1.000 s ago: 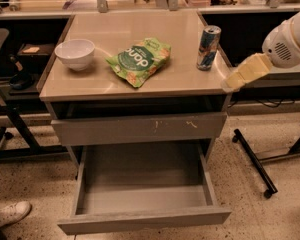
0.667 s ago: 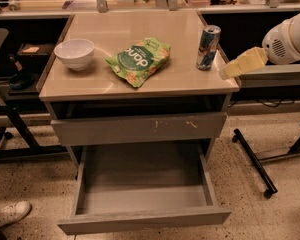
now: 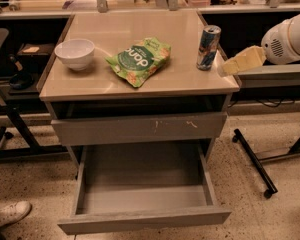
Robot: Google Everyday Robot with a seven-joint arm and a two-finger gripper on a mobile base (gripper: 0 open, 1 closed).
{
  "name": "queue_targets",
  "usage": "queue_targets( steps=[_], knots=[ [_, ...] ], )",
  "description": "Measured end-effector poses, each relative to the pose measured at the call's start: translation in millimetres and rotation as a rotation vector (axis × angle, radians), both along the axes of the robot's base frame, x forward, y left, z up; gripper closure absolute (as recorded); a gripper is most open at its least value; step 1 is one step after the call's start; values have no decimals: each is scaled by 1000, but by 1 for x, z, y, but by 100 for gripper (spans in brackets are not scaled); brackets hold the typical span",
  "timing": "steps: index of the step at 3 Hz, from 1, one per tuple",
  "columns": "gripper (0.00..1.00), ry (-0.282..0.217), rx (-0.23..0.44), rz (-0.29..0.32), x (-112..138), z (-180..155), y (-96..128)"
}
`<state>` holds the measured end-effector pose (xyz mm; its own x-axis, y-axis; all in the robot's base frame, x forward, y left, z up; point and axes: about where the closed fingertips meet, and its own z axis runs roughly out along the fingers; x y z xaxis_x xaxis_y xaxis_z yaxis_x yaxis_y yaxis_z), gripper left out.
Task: Place redbull can into middle drawer
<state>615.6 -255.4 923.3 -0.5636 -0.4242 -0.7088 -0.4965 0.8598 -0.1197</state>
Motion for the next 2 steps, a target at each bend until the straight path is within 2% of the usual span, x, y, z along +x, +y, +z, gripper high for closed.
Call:
queue_targets(
  steps=[1, 2],
  knots=[
    [0, -29, 59, 12, 19, -18, 27],
    [0, -92, 86, 20, 47, -20, 49]
  ],
)
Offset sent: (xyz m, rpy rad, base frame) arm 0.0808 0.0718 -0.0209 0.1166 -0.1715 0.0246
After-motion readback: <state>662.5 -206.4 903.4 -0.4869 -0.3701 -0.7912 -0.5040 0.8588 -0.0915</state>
